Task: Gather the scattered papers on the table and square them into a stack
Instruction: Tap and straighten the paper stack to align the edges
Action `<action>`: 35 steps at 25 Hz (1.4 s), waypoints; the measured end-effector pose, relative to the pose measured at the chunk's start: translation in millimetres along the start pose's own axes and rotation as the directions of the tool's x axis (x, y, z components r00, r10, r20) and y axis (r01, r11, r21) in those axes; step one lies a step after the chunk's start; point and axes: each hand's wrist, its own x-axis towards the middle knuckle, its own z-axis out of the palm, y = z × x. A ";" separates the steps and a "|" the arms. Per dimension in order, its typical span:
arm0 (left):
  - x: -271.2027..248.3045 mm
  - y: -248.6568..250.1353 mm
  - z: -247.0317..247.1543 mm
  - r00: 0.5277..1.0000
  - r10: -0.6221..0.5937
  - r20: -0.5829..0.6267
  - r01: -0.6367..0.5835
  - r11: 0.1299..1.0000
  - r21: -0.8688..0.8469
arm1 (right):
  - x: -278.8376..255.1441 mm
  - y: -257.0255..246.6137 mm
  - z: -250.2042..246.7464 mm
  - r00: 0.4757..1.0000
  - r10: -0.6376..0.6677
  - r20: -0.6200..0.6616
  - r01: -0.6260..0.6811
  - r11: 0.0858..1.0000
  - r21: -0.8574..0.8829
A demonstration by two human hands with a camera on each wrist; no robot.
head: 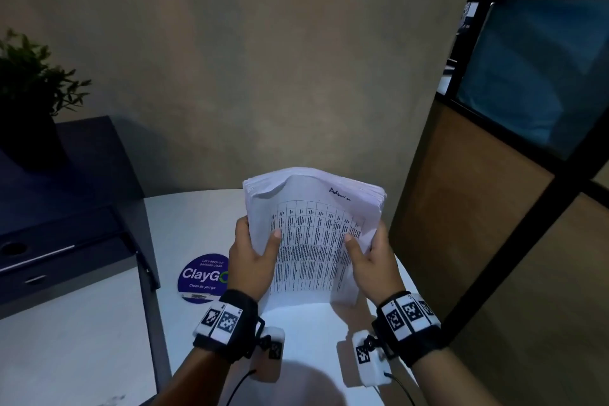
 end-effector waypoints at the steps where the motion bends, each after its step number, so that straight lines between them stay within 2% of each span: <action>1: -2.1 0.5 -2.8 1.000 0.004 0.006 -0.004 1.000 -0.008 | -0.1 -1.3 -0.6 1.000 0.005 -0.018 -0.005 1.000 0.003; 3: -3.3 14.8 -7.3 0.998 0.064 0.010 -0.064 0.997 -0.047 | 1.1 -14.9 -4.5 0.996 -0.051 -0.074 0.055 0.997 0.050; 5: 3.4 37.3 -10.6 0.989 0.146 -0.012 -0.146 0.987 -0.073 | 6.2 -34.0 -7.4 0.978 -0.155 -0.141 0.170 0.980 0.102; 8: 16.8 65.5 -10.8 0.968 0.224 -0.113 -0.232 0.971 -0.063 | 17.5 -56.2 -8.8 0.949 -0.241 -0.205 0.256 0.965 0.050; 12: 27.1 71.8 -5.6 0.963 0.169 -0.212 -0.185 0.981 -0.058 | 22.9 -60.9 -7.2 0.949 -0.229 -0.217 0.249 0.966 0.066; 18: 33.0 75.5 2.6 0.955 0.111 -0.276 -0.143 0.985 -0.097 | 28.5 -69.5 0.9 0.924 -0.175 -0.340 0.222 0.970 0.103; 23: 35.4 77.3 5.6 0.947 0.103 -0.304 -0.144 0.983 -0.115 | 33.8 -66.3 3.0 0.920 -0.118 -0.374 0.171 0.979 0.112; 27: 38.5 73.2 4.8 0.937 0.101 -0.334 -0.148 0.982 -0.116 | 32.0 -65.9 2.4 0.914 -0.194 -0.356 0.238 0.968 0.082; 29: 37.8 75.4 4.7 0.940 0.109 -0.322 -0.152 0.982 -0.113 | 29.7 -62.2 0.7 0.931 -0.236 -0.278 0.272 0.957 0.097; 30: 36.3 76.5 4.4 0.947 0.119 -0.299 -0.165 0.977 -0.132 | 27.7 -59.0 -1.9 0.949 -0.245 -0.200 0.269 0.957 0.104; 32: 33.0 71.5 -0.2 0.972 0.166 -0.166 -0.193 0.968 -0.163 | 26.4 -51.1 -8.9 0.968 -0.250 -0.017 0.250 0.965 0.082; 33: 33.5 61.0 -4.5 0.975 0.201 -0.096 -0.214 0.965 -0.150 | 26.8 -48.6 -12.6 0.967 -0.253 0.031 0.250 0.965 0.079; 34: 34.0 48.0 -10.4 0.973 0.227 -0.039 -0.231 0.964 -0.134 | 27.0 -46.5 -15.5 0.967 -0.253 0.030 0.249 0.964 0.090; 35: 36.0 36.7 -16.9 0.981 0.194 0.004 -0.191 0.970 -0.149 | 28.8 -45.9 -17.2 0.969 -0.247 -0.008 0.246 0.962 0.117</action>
